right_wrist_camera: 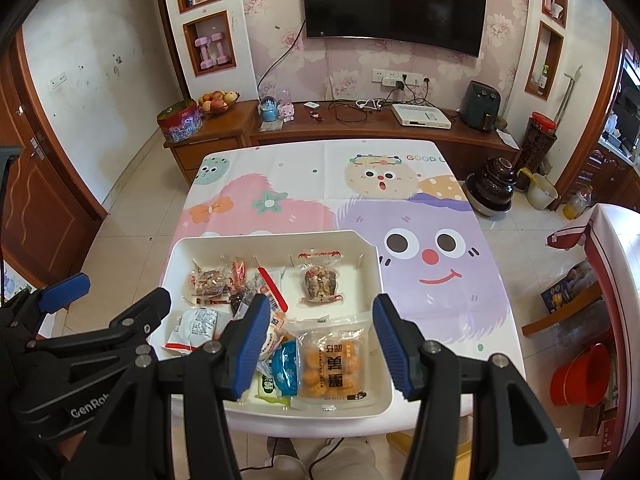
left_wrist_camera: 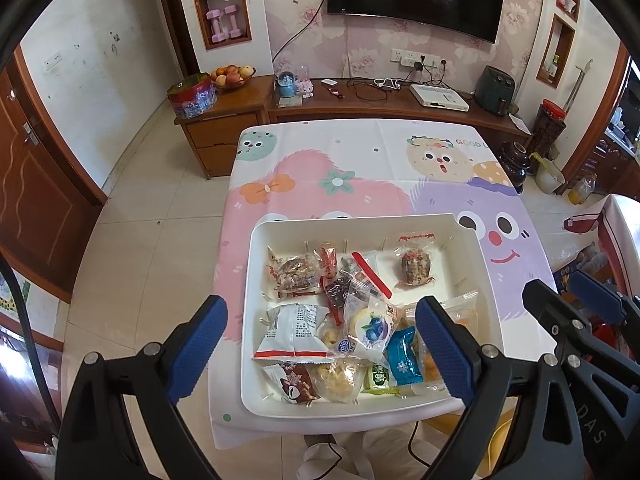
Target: Organize snacks
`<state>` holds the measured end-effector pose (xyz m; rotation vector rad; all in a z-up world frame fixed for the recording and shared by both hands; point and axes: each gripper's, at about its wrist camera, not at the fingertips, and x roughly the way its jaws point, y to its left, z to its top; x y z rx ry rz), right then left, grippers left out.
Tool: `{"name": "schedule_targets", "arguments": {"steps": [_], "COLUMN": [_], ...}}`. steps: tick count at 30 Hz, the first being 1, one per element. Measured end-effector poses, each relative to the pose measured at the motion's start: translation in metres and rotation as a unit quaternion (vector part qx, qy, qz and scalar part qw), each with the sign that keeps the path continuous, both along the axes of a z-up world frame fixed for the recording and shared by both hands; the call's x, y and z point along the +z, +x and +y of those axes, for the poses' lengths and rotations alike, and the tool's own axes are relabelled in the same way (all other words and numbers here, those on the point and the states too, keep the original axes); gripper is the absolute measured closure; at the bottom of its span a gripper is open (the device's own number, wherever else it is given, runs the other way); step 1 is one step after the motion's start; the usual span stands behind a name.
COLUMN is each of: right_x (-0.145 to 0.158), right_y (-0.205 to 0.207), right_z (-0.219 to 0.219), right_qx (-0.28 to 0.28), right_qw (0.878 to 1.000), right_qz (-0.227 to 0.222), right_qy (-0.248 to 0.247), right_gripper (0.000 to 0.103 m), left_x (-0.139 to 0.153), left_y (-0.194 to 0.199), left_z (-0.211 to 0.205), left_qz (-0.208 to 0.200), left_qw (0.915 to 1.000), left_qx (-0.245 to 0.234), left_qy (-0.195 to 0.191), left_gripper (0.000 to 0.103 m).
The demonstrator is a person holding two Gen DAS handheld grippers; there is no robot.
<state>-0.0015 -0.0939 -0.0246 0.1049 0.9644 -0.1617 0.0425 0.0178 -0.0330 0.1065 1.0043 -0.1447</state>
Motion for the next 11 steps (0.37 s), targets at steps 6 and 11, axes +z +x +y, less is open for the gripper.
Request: {"name": "schedule_targets", "arguments": {"steps": [6, 11], "right_x": [0.0014, 0.0018], "right_y": [0.0018, 0.0019], "right_z": [-0.0013, -0.0024], "right_qx": [-0.001, -0.001], "right_qw": [1.0, 1.0], "right_qz": [0.001, 0.002], "right_qy": [0.0, 0.0], "right_gripper": [0.049, 0.049], "left_x": [-0.0014, -0.0055], "left_y": [0.0013, 0.0009], "left_z": [-0.0003, -0.003], "left_qz": [0.001, 0.002], "left_qw": [1.0, 1.0], "left_qx": [0.0, -0.004], "left_qy": [0.0, 0.0], "left_gripper": [0.008, 0.008]}}
